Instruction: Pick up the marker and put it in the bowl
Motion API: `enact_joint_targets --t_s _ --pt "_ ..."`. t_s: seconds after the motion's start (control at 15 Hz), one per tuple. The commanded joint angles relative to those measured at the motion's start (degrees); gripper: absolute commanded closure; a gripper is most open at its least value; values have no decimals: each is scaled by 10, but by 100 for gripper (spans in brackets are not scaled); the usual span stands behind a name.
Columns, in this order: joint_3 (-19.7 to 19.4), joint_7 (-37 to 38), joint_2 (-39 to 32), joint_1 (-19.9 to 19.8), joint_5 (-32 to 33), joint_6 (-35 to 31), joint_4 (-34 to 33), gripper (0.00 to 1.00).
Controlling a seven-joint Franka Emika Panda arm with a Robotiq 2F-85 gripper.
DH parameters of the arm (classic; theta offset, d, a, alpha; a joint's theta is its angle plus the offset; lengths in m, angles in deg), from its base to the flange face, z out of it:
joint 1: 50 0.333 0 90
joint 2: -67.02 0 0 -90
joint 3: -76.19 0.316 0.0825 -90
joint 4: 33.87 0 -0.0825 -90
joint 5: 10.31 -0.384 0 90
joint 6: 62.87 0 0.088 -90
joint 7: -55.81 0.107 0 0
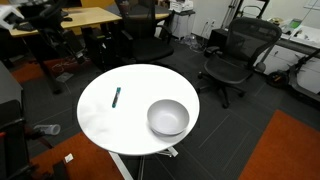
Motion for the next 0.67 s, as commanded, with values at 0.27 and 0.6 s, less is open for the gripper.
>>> enact_joint_targets --t_s 0.27,0.6 --pt "-31 -130 -148 24 -18 -32 -62 0" --pt "-21 -191 -231 14 -24 -31 -117 0"
